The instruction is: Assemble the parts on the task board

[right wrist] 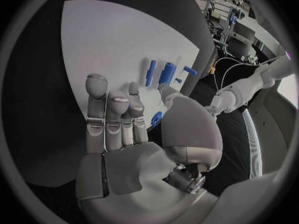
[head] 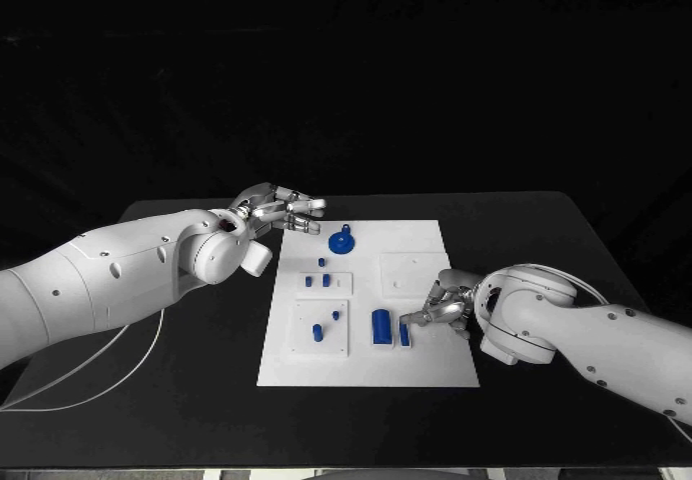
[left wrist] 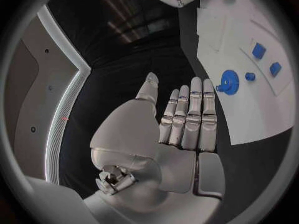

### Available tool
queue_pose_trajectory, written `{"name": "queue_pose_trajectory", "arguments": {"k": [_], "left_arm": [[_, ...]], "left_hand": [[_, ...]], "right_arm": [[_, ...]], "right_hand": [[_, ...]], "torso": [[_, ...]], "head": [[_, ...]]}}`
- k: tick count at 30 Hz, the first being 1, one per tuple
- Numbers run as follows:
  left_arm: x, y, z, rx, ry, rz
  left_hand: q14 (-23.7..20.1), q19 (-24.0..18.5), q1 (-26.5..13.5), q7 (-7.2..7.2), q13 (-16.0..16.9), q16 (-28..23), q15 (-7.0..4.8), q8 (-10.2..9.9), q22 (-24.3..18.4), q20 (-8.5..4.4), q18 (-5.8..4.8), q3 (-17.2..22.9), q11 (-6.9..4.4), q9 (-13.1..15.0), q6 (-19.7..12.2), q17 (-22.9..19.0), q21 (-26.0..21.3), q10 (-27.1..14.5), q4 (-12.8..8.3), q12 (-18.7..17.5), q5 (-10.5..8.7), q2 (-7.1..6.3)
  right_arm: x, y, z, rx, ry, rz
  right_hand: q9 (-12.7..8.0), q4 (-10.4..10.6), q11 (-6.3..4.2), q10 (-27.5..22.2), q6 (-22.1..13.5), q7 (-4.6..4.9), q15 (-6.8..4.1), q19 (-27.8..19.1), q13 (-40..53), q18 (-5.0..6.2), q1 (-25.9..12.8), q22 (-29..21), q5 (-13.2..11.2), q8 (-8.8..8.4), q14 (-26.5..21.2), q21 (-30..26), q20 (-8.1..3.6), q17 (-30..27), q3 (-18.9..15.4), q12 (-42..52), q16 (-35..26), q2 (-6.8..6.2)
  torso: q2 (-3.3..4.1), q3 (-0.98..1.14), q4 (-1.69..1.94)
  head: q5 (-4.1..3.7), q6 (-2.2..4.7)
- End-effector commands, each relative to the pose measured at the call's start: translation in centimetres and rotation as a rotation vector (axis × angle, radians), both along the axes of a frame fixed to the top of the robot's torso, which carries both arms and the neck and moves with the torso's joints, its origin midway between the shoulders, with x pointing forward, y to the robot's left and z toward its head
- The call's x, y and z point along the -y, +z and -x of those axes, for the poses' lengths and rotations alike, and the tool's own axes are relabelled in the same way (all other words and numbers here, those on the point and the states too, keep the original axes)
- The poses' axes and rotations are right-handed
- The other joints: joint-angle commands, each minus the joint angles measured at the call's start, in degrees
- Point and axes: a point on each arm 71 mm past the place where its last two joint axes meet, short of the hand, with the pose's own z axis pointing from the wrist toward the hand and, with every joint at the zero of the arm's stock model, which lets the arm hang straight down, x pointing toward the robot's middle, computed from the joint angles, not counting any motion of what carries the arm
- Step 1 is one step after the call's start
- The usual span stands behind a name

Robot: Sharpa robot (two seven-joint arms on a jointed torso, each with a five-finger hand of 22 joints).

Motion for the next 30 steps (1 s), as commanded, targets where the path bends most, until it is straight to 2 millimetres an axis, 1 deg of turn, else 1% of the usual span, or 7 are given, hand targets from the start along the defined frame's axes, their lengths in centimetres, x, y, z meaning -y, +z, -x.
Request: {"name": "queue_pose_trajectory", "arguments": {"k": [1, 4, 10, 15, 21, 24, 30], "left_arm": [[0.0, 0.2, -0.3, 0.021, 0.02, 0.024], [-0.3, 0.2, -0.7, 0.03, 0.049, 0.034], [-1.5, 0.2, -1.7, 0.042, 0.126, 0.062], [-2.8, 0.2, -2.4, 0.044, 0.179, 0.077], [-4.0, 0.2, -3.4, 0.042, 0.233, 0.11], [-4.5, 0.1, -3.9, 0.044, 0.253, 0.124], [-4.9, -0.3, -4.4, 0.041, 0.281, 0.141]], "left_hand": [[-0.2, -0.3, 0.2, -0.02, 0.1, 0.1, 0.03, 0.0, 0.0, 0.17, -0.36, -0.1, -0.13, 0.0, -0.4, 0.0, 0.3, -0.2, -0.1, 0.0, -0.12, 0.32], [-0.2, -0.3, 0.1, -0.03, 0.1, 0.1, 0.02, -0.1, 0.0, 0.17, -0.37, -0.1, -0.16, 0.0, -0.4, 0.0, 0.3, 0.0, 0.0, 0.0, -0.15, 0.36], [-0.9, -0.7, 0.2, -0.18, 0.0, -0.5, 0.22, -0.1, -0.1, 0.33, -0.47, -0.1, -0.29, 0.0, 0.0, -0.3, 0.0, 0.6, -0.1, 0.0, -0.02, 0.58], [-0.9, -1.5, 0.5, -0.19, 0.0, -2.0, 0.43, -0.1, -0.2, 0.59, -0.47, -0.1, -0.34, 0.0, 0.0, -0.8, 0.1, 1.0, -0.1, -0.1, 0.09, 0.99], [-4.2, -2.4, 0.8, -0.44, 0.0, -2.2, 1.2, -0.1, -0.2, 1.42, 0.16, -0.2, -0.17, 0.0, -0.3, -2.2, 0.2, -0.7, -0.2, -0.1, 0.22, 1.38], [-6.2, -3.3, 0.7, -0.73, 0.0, -2.3, 1.52, -0.1, -0.5, 2.01, 0.35, -0.3, -0.15, 0.0, -0.6, -2.8, -0.2, -2.2, -0.3, -0.2, 0.21, 1.33], [-10.3, -5.8, 0.2, -1.51, -0.1, -2.3, 1.88, -0.2, -1.5, 3.94, 1.79, 0.0, -0.37, -0.2, -3.5, -3.3, -0.2, -6.2, -0.4, -0.2, 0.27, 1.24]], "right_arm": [[0.4, 0.6, -1.0, 0.02, -0.033, -0.147], [1.4, 1.5, -2.8, 0.063, -0.068, -0.277], [4.5, 3.2, -7.7, 0.197, -0.164, -0.592], [6.5, 3.1, -11.0, 0.248, -0.259, -0.791], [7.1, 2.8, -13.5, 0.303, -0.322, -0.963], [7.0, 2.9, -14.3, 0.339, -0.335, -1.029], [6.9, 3.1, -14.8, 0.381, -0.335, -1.086]], "right_hand": [[0.0, 2.3, 0.1, -1.0, -1.1, 0.19, 0.1, 2.1, -1.1, -0.05, 1.2, -1.0, -0.1, -0.12, -0.4, -2.2, -0.17, -1.2, -2.9, -1.6, -1.7, -0.2], [0.1, 3.9, 0.61, -1.8, -3.8, 0.97, 0.38, 2.0, -2.5, 0.56, 4.5, -2.1, 2.6, -0.17, -0.4, -4.4, 0.19, -2.3, -9.7, -2.9, -3.4, 2.05], [0.1, -8.2, 1.49, -8.2, -5.9, 1.79, 1.36, 1.1, -14.7, 1.12, 8.0, -12.2, 15.2, -0.24, -2.0, -17.2, 1.3, -7.9, -25.0, -14.1, -13.8, 14.2], [-0.1, -12.8, 2.93, -12.0, -7.1, 2.59, 3.12, -3.1, -24.5, 0.62, 12.2, -21.9, 14.5, -0.15, -6.8, -26.4, 3.28, -15.1, -23.3, -22.3, -24.1, 16.82], [-0.3, -15.5, 9.31, -14.5, -12.4, 4.36, 11.76, -27.6, -56.3, -0.83, 14.1, -41.3, 13.8, -0.24, -22.2, -27.4, 11.6, -34.2, -20.2, -54.3, -46.2, 17.64], [-0.2, -16.7, 9.99, -19.6, -13.4, 4.01, 13.65, -33.8, -64.2, 2.64, 12.0, -56.9, 13.5, 0.0, -25.3, -26.5, 16.86, -54.0, -19.6, -56.4, -48.6, 17.68], [-0.4, -17.9, 9.19, -24.1, -16.1, 2.64, 13.22, -40.8, -64.3, 8.97, 10.9, -63.5, 12.9, -0.38, -29.8, -27.1, 22.86, -54.5, -19.7, -56.9, -49.7, 17.81]], "torso": [[-0.4, -0.16, -0.12], [-1.0, -0.3, -0.29], [-2.76, -0.62, -0.64], [-4.25, -0.96, -1.14], [-4.96, -0.91, -1.49], [-5.26, -0.75, -1.77], [-5.75, -0.48, -1.69]], "head": [[-0.11, 1.08], [-0.3, 2.5], [-0.46, 5.17], [-0.09, 7.19], [0.72, 9.43], [1.21, 10.18], [1.67, 11.15]]}}
